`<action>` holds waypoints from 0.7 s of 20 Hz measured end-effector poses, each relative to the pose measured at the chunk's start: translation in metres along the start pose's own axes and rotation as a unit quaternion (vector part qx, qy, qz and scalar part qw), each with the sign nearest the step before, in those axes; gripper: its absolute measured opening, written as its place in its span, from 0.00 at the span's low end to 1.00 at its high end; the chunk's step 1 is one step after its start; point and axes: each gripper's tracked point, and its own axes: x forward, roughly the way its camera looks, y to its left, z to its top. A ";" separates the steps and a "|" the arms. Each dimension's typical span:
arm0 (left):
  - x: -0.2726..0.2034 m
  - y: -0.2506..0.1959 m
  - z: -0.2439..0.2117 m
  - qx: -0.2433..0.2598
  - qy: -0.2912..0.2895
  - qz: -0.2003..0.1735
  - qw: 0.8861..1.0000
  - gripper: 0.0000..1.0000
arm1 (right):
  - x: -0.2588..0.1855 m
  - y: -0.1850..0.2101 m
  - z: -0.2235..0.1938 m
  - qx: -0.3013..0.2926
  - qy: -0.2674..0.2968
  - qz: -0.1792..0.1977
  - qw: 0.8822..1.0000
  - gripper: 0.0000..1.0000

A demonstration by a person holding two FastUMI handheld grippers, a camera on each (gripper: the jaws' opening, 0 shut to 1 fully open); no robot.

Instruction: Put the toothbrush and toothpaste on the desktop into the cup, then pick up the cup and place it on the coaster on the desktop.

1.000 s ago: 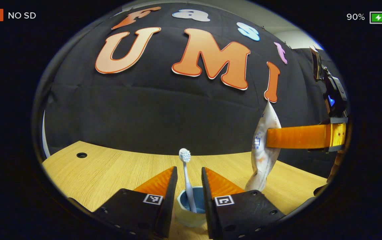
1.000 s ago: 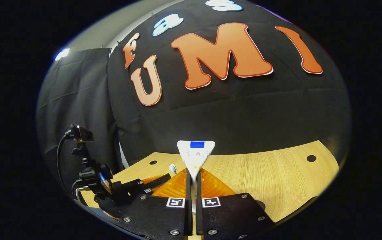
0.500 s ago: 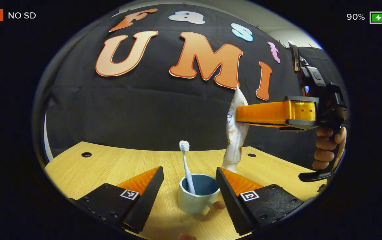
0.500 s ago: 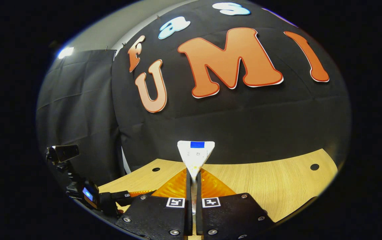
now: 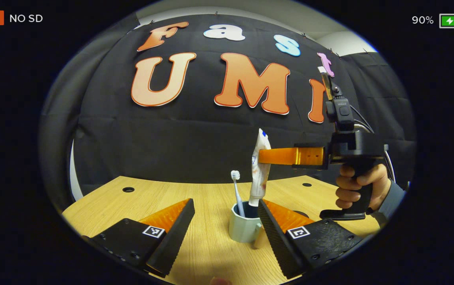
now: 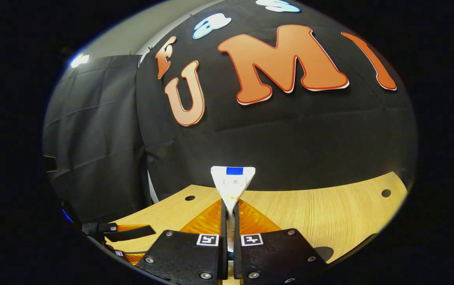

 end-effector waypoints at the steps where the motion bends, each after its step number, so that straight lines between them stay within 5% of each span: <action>1: -0.002 0.002 -0.001 -0.001 0.002 0.003 1.000 0.96 | 0.002 0.000 -0.006 0.001 0.008 0.000 1.000 0.08; 4: -0.004 0.009 -0.010 -0.007 0.016 0.012 1.000 0.96 | -0.004 0.003 -0.016 -0.012 0.029 0.004 1.000 0.19; 6: -0.002 0.006 -0.018 -0.013 0.031 0.010 0.999 0.96 | -0.011 0.003 -0.003 -0.022 0.014 0.002 1.000 0.38; 14: 0.014 -0.031 -0.040 -0.020 0.097 -0.011 0.995 0.96 | -0.052 -0.008 0.045 -0.051 -0.031 -0.013 0.998 0.57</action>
